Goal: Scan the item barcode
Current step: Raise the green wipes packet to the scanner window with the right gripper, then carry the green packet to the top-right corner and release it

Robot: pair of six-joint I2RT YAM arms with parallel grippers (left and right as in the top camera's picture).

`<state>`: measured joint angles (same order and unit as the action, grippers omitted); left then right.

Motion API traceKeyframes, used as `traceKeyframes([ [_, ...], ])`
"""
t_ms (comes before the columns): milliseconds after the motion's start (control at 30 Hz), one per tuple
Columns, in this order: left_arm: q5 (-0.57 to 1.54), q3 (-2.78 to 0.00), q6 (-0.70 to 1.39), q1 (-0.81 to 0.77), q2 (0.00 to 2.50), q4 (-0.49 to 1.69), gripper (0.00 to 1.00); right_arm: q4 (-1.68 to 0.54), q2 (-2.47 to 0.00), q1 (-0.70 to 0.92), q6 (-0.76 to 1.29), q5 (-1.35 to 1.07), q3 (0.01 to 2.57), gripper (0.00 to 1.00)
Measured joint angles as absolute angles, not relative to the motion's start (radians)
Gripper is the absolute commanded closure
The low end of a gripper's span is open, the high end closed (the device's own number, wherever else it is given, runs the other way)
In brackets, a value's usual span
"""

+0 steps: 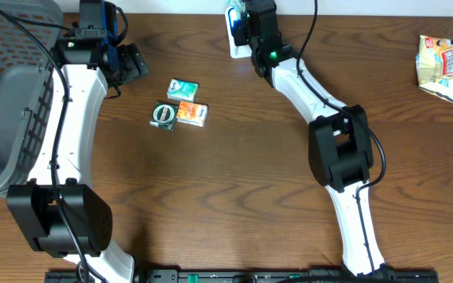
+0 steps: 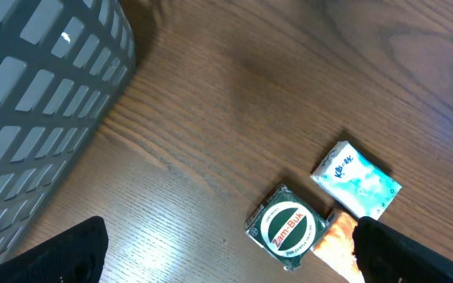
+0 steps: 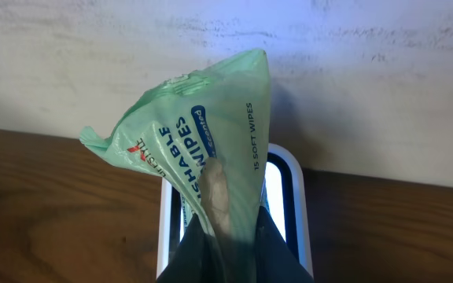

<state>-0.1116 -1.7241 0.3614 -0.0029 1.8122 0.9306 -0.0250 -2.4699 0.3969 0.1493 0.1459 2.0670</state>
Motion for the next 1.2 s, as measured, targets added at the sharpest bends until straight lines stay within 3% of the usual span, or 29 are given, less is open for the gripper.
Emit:
traceKeyframes([
  [400, -0.111, -1.724, 0.361, -0.003, 1.812, 0.931, 0.02, -0.2, -2.45, 0.341, 0.152, 0.246, 2.067, 0.99],
  [767, -0.112, -1.724, 0.361, -0.003, 1.812, 0.931, 0.02, -0.521, -2.329, 0.025, 0.085, 0.439, 2.069, 0.99],
  [800, -0.111, -1.724, 0.362, -0.003, 1.812, 0.931, 0.02, -0.542, -2.329, -0.001, 0.074, 0.447, 2.068, 0.95],
  [833, -0.112, -1.724, 0.361, -0.003, 1.812, 0.931, 0.02, -0.564, -2.329, -0.029, 0.065, 0.448, 2.068, 0.82],
  [867, -0.112, -1.724, 0.362, -0.003, 1.812, 0.931, 0.02, -0.58, -2.329, -0.05, 0.058, 0.451, 2.067, 0.64],
  [933, -0.112, -1.724, 0.361, -0.003, 1.812, 0.931, 0.02, -0.605, -2.329, -0.091, 0.047, 0.456, 2.067, 0.16],
  [967, -0.111, -1.724, 0.361, -0.003, 1.812, 0.931, 0.02, -0.615, -2.329, -0.109, 0.043, 0.456, 2.067, 0.01],
  [1200, -0.111, -1.724, 0.361, -0.003, 1.812, 0.931, 0.02, -0.704, -2.329, -0.191, 0.033, 0.386, 2.067, 0.01],
])
